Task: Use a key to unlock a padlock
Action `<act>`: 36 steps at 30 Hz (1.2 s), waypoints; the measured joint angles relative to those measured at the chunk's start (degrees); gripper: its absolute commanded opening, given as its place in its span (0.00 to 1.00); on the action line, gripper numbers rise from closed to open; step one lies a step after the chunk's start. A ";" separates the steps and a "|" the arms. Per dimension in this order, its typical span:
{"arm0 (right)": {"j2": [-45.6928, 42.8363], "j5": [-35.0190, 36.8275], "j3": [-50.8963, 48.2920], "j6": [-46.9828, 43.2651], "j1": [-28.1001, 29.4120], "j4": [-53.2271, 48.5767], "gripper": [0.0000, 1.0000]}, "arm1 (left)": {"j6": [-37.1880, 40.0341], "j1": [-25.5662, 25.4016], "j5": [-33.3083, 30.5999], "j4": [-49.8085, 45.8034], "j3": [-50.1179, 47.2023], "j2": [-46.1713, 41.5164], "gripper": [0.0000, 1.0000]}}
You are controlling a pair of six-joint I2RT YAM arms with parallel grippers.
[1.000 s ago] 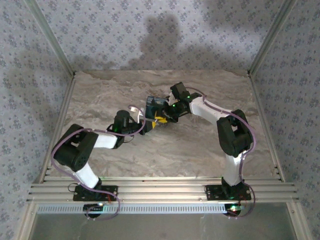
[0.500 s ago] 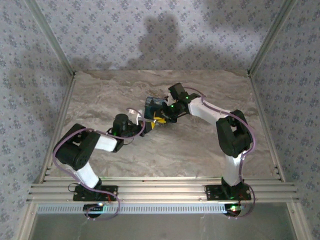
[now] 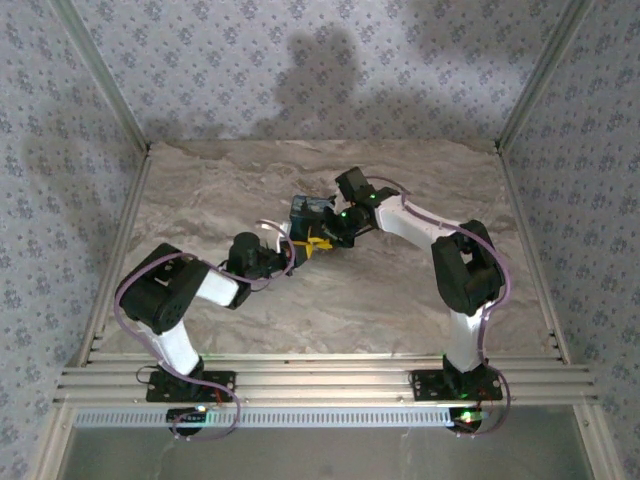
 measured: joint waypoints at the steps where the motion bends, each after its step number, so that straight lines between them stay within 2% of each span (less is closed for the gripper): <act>1: 0.00 0.02 0.00 0.02 0.02 0.02 0.00 | 0.15 0.00 -0.02 0.00 0.00 0.00 0.00; 8: -0.02 0.02 -0.33 0.24 0.11 0.79 0.01 | -0.39 0.37 0.17 4.24 -0.68 1.92 0.00; 17: -1.42 2.49 -2.27 0.07 0.61 1.31 0.41 | -1.01 -0.11 1.03 7.65 -1.40 3.85 0.00; 22: -4.07 5.27 -4.96 -0.13 1.31 0.90 0.55 | -1.01 -1.01 0.68 9.42 -3.37 5.31 0.00; 28: -8.87 9.42 -9.01 0.02 2.14 0.74 0.60 | -0.68 -3.54 -1.55 11.02 -6.45 9.33 0.00; 33: -16.22 14.75 -15.47 1.07 3.50 2.38 0.60 | -0.79 -6.21 -5.49 11.80 -7.15 9.25 0.00; 36: -20.83 18.80 -20.48 2.16 5.38 3.56 0.60 | -1.36 -8.79 -8.55 9.09 -7.61 7.45 0.00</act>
